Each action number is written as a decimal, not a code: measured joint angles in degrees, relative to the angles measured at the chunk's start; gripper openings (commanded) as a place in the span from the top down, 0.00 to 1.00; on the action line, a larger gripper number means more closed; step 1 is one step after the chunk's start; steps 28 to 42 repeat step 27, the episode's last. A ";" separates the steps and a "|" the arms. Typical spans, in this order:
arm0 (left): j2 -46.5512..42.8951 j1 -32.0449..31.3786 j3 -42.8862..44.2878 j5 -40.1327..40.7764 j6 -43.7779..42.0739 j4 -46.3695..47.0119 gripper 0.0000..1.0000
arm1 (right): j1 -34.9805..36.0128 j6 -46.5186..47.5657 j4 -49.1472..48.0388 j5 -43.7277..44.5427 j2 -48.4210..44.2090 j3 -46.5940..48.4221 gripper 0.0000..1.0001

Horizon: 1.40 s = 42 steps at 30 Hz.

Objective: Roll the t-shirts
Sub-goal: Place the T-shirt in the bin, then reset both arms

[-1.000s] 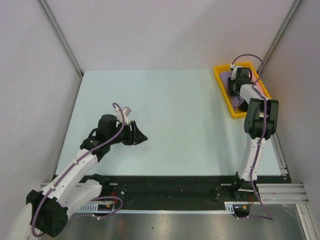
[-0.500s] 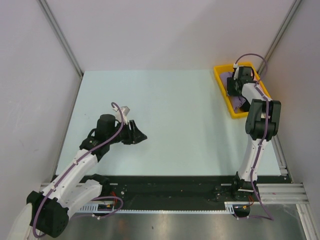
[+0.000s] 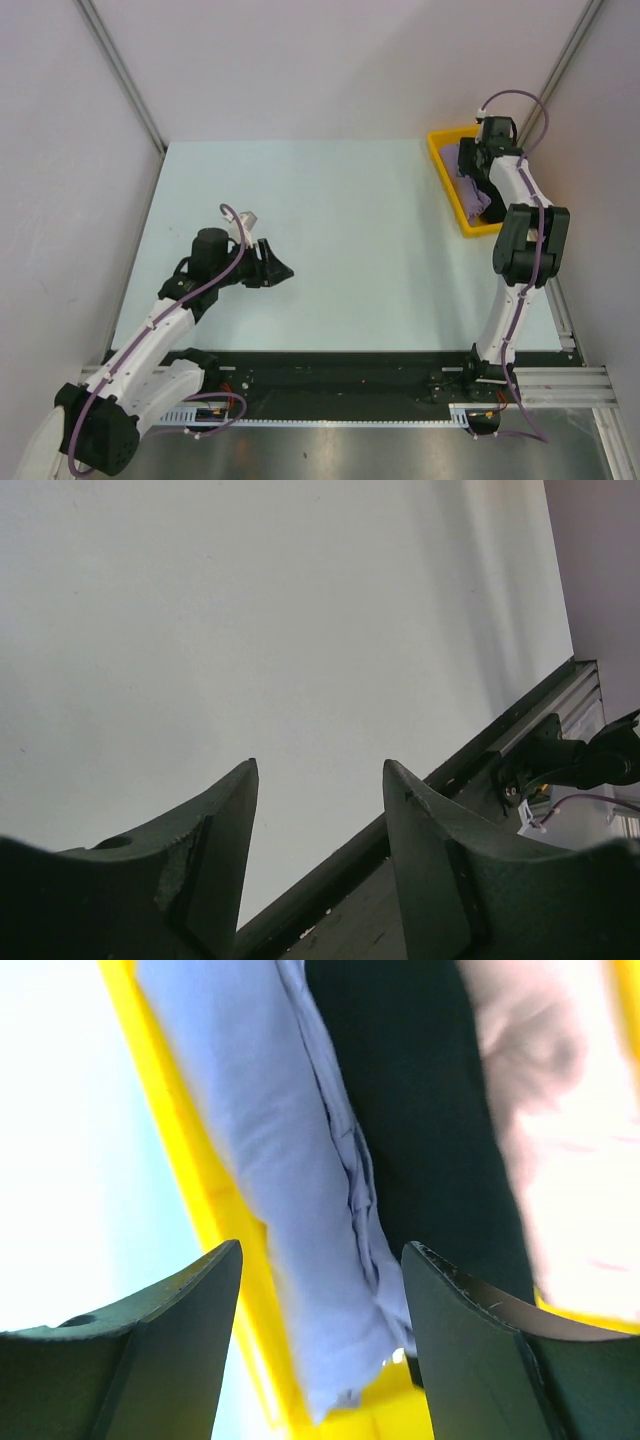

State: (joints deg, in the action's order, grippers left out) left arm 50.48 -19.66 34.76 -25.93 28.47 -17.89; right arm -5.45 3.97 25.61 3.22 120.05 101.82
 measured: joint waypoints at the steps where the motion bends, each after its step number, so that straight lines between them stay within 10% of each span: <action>1: -0.02 0.09 -0.11 0.00 0.00 0.15 0.41 | 0.15 -0.68 0.37 0.31 -0.92 0.00 0.22; 2: -0.02 0.20 -0.17 0.00 0.00 0.24 0.41 | 0.48 -1.84 0.66 0.70 -2.16 0.00 0.03; 6: -0.02 1.05 -0.20 0.02 0.00 0.24 0.39 | 3.48 -5.68 1.57 2.21 -7.58 0.00 0.00; 10: 0.11 1.75 -0.20 0.07 -0.15 0.63 0.01 | 11.04 -9.44 1.29 3.23 -16.81 -3.39 0.00; 21: -6.86 2.08 -0.63 7.26 1.25 0.76 0.00 | 34.47 -19.37 -2.34 4.33 -48.46 -33.03 0.00; 42: -11.23 2.12 -1.53 11.04 3.19 0.92 0.00 | 35.58 -20.98 -2.10 2.99 -51.98 -42.36 0.00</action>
